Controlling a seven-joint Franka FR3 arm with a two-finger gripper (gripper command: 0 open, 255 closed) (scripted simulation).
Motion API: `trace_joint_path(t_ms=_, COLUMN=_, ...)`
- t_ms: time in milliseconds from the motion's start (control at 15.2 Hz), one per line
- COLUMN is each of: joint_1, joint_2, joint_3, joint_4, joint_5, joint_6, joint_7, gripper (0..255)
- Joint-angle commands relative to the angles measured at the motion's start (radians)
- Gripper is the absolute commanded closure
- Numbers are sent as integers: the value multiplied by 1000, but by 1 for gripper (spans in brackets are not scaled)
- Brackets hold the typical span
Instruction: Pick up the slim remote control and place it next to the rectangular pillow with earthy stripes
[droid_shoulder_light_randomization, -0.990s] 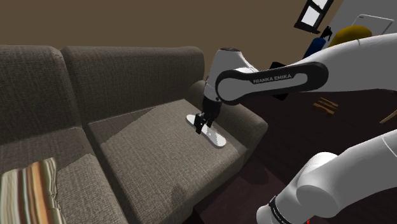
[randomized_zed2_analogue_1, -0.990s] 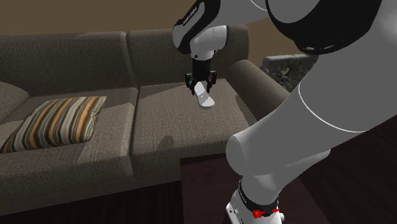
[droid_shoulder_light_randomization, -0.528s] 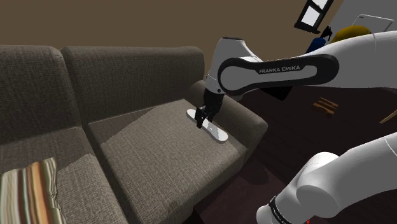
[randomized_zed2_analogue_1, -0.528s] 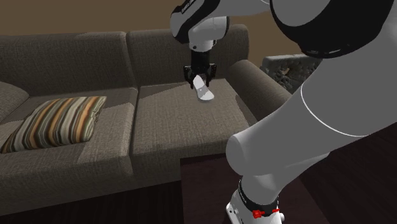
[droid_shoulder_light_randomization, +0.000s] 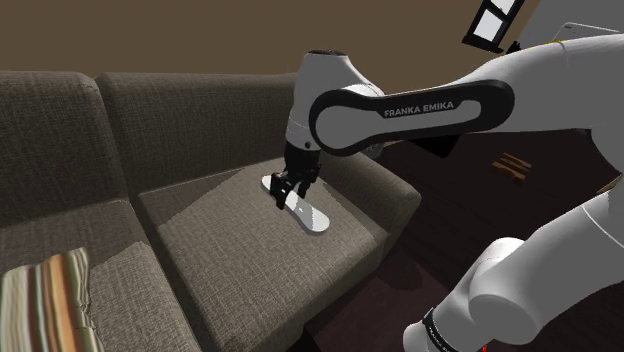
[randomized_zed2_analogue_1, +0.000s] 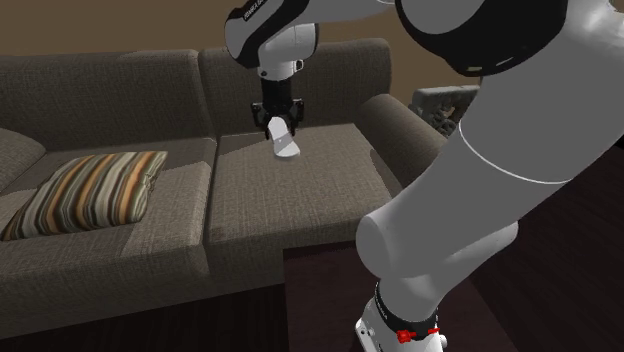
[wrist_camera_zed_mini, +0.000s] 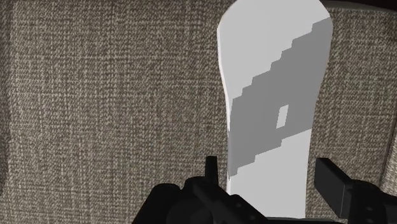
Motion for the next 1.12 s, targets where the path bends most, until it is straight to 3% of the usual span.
trace_joint_path(t_ms=0, joint_1=17, joint_2=45, joint_3=35, joint_4=45, joint_5=-9, joint_6=1, joint_7=60, gripper=255)
trace_joint_path(t_ms=462, joint_1=77, joint_2=233, joint_3=131, joint_4=247, joint_5=-89, joint_6=-22, joint_7=256, gripper=255)
trace_joint_path(t_ms=858, joint_1=164, joint_2=430, joint_3=177, joint_4=473, joint_5=-196, joint_6=-77, joint_7=420, gripper=255)
trace_joint_path(t_ms=1056, joint_1=171, joint_2=445, joint_3=175, joint_4=465, joint_5=-204, joint_6=-55, joint_7=429, gripper=255)
